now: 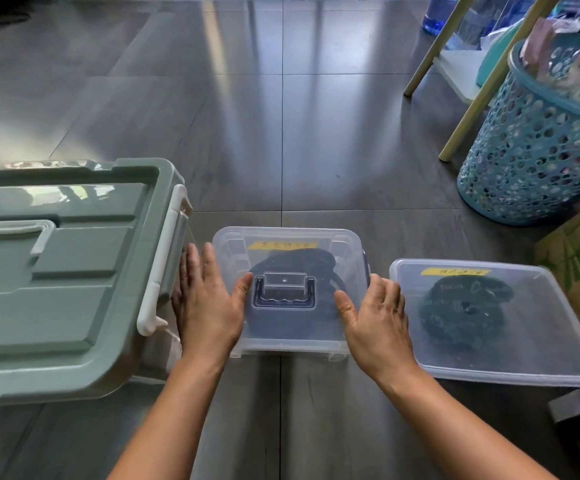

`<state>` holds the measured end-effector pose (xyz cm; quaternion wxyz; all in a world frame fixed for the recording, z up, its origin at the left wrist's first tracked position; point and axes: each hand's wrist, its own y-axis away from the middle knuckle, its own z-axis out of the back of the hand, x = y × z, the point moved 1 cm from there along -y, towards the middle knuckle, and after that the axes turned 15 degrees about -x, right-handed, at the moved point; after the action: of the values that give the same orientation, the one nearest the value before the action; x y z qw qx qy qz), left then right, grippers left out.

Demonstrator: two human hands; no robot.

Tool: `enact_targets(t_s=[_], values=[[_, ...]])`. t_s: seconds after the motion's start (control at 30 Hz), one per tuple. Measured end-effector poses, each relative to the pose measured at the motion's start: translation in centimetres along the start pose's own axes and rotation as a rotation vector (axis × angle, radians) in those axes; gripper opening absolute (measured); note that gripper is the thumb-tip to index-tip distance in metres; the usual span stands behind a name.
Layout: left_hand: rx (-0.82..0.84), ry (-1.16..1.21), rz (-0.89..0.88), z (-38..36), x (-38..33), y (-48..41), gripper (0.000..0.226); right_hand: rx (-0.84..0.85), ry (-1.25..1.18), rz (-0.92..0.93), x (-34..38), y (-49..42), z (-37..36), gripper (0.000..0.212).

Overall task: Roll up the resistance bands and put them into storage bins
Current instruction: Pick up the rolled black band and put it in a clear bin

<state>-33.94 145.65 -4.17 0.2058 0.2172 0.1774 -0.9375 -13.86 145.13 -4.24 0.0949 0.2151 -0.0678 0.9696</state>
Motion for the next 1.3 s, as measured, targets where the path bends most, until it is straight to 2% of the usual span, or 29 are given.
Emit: enact_targets(t_s=[0.1,0.17,0.27,0.33,0.43,0.57,0.87,0.97,1.1,1.2,1.3], values=[[0.065,-0.031,-0.182,-0.2,-2.0,0.9,0.088,0.018,-0.116,0.005,-0.2,0.5,-0.2,0.07],[0.129,-0.073,-0.226,-1.0,-2.6,1.1,0.092,0.044,-0.153,0.033,-0.4,0.5,-0.4,0.074],[0.117,-0.115,-0.272,-1.6,-2.2,1.4,0.097,0.055,-0.14,0.071,-0.6,0.5,-0.3,0.108],[0.115,-0.136,-0.338,-1.9,-1.8,1.7,0.088,0.085,-0.094,0.077,-0.8,0.6,-0.2,0.117],[0.18,-0.191,-0.362,-2.0,-1.8,1.7,0.078,0.105,-0.064,0.019,-0.3,0.5,-0.2,0.109],[0.177,-0.244,-0.371,-1.8,-2.1,1.5,0.078,0.102,0.016,-0.005,-0.2,0.3,0.3,0.072],[0.093,-0.223,-0.304,-1.9,-2.8,1.3,0.105,-0.03,-0.125,0.101,-1.8,1.1,-0.2,0.061],[0.137,-0.269,-0.292,-1.8,-3.4,1.3,0.092,0.044,-0.261,0.169,-2.9,1.5,0.9,0.069],[0.22,-0.37,-0.258,-1.2,-4.3,1.3,0.066,-0.014,-0.229,0.105,-4.4,3.3,3.6,0.056],[0.253,-0.27,-0.199,0.1,-6.7,3.6,0.06,-0.084,-0.211,0.072,-6.3,6.0,6.6,0.051],[0.298,-0.164,-0.237,3.0,-9.4,8.4,0.058,-0.119,-0.151,0.04,-7.7,9.3,11.3,0.05]])
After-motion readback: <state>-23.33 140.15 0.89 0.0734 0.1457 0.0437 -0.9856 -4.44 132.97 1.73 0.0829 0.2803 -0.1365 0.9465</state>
